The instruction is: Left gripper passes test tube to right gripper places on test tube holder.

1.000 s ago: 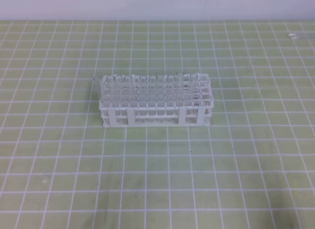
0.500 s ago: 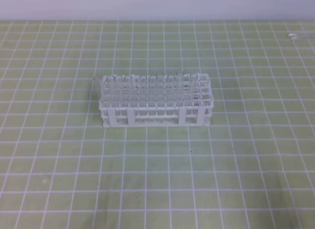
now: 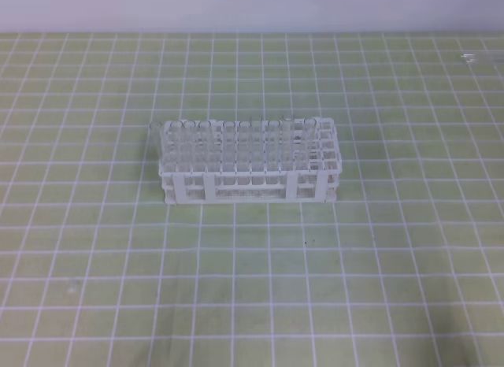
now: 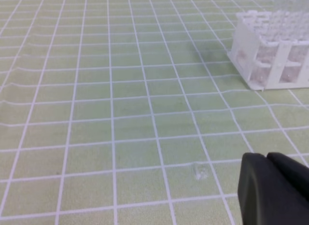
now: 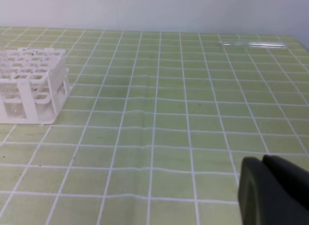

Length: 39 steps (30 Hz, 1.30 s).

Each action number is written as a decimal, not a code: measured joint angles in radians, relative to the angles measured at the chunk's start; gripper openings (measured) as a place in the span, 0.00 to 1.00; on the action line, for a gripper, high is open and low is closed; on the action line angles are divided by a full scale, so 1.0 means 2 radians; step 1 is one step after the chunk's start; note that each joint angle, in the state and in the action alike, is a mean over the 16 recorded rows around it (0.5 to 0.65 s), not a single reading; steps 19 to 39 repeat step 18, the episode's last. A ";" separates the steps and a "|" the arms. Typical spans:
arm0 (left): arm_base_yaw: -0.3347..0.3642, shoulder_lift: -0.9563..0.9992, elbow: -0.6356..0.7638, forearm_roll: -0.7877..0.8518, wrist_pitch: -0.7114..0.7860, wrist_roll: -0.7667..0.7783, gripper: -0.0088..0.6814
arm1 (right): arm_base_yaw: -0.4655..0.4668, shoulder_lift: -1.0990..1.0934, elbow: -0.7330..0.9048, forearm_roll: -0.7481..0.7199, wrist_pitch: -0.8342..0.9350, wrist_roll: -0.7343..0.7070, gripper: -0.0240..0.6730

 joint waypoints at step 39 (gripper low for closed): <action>0.000 0.002 0.000 0.000 0.000 0.000 0.01 | 0.000 0.000 0.000 0.000 0.000 0.000 0.01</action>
